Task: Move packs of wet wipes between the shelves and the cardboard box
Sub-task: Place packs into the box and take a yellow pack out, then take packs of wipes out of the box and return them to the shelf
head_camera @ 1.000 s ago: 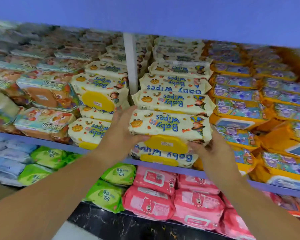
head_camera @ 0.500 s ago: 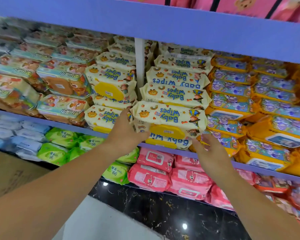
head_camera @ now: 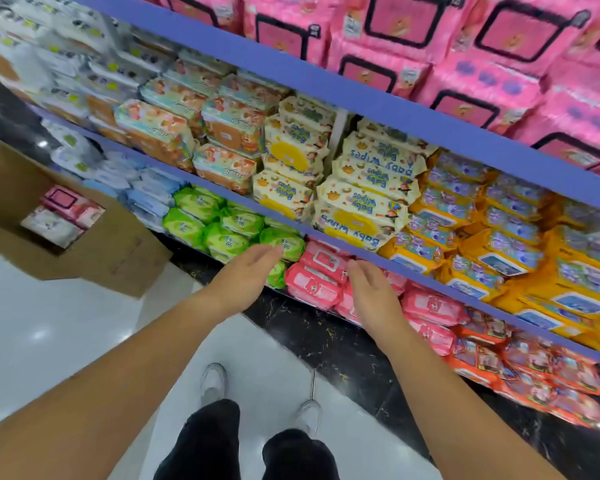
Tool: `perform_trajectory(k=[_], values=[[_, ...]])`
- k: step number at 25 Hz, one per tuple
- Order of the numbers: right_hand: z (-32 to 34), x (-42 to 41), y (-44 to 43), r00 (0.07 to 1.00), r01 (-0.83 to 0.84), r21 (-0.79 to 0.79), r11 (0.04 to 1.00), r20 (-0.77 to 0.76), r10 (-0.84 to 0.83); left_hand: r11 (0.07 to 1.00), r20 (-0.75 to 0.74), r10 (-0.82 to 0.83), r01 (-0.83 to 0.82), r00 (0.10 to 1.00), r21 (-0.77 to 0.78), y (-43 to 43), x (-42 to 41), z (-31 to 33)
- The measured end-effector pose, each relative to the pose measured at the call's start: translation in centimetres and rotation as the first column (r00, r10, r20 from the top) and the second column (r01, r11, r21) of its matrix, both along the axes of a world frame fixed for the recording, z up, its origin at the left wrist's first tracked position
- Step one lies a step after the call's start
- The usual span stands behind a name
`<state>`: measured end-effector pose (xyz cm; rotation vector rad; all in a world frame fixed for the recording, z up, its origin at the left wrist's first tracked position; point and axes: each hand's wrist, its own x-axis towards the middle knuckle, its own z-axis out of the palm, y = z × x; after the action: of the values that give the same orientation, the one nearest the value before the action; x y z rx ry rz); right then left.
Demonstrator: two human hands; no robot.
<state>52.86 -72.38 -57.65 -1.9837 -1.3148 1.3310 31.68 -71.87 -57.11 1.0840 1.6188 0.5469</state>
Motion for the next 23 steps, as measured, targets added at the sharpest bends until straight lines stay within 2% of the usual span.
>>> perform_trajectory(k=[6,8,12,18,23], values=[[6.5,-13.5,-1.9,0.976,-0.212,0.074,0.974,-0.025,0.214,0.965,0.067,0.251,-0.255,0.966,0.063,-5.9,-13.2,5.6],[7.6,-20.1,-1.9,0.957,-0.287,0.08,0.955,-0.017,0.289,0.93,0.097,0.353,-0.36,0.931,0.07,-7.9,-20.0,6.2],[8.1,-34.3,-1.0,0.914,-0.394,0.126,0.911,-0.047,0.402,0.876,0.055,0.471,-0.474,0.88,0.085,-9.7,-34.5,7.5],[6.0,-52.9,0.5,0.891,-0.417,0.085,0.905,-0.158,0.425,0.878,-0.033,0.478,-0.478,0.878,0.012,-8.3,-52.2,8.2],[1.4,-63.6,5.3,0.9,-0.398,0.009,0.917,-0.19,0.392,0.888,-0.076,0.44,-0.446,0.895,-0.107,-3.1,-62.6,4.4]])
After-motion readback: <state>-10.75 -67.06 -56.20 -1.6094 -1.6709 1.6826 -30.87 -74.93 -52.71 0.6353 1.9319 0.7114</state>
